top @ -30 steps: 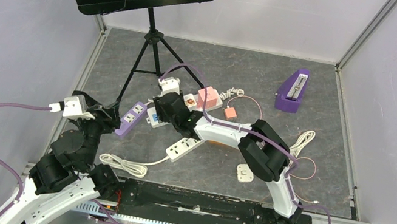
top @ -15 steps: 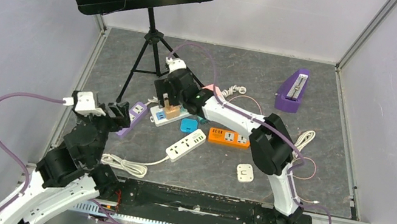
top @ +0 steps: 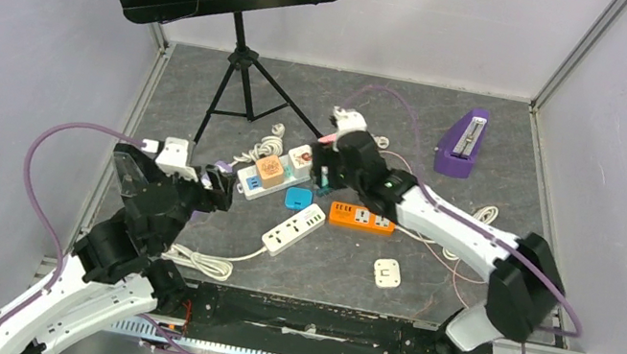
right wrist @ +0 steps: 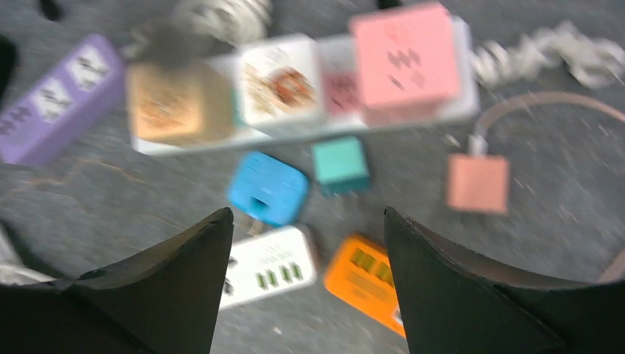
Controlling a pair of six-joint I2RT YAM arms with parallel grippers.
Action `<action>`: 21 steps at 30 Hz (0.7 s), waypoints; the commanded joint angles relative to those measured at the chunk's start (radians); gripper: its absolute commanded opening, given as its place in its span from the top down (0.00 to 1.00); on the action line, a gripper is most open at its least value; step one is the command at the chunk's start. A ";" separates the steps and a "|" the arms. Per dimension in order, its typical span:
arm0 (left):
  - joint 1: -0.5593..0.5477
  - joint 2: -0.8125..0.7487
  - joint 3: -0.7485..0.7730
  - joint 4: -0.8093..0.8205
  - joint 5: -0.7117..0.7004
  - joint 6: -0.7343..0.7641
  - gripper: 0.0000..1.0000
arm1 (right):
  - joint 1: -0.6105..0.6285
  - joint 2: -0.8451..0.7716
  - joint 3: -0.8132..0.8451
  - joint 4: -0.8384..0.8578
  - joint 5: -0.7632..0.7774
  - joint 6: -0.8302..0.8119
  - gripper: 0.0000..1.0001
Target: Insert the plug
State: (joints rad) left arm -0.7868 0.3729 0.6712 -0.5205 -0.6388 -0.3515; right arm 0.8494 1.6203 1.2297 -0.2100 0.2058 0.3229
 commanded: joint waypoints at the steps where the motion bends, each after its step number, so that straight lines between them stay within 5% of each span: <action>1: -0.002 0.069 0.001 0.036 0.161 -0.047 0.16 | -0.062 -0.159 -0.220 -0.004 0.068 0.039 0.24; 11: -0.002 0.146 -0.016 0.078 0.317 -0.128 0.17 | -0.125 -0.478 -0.580 -0.173 0.144 0.128 0.16; 21: -0.002 0.171 -0.046 0.123 0.353 -0.173 0.18 | -0.128 -0.574 -0.717 -0.222 0.094 0.165 0.16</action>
State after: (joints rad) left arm -0.7872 0.5365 0.6266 -0.4591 -0.3088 -0.4717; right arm 0.7238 1.0779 0.5289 -0.4385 0.3023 0.4557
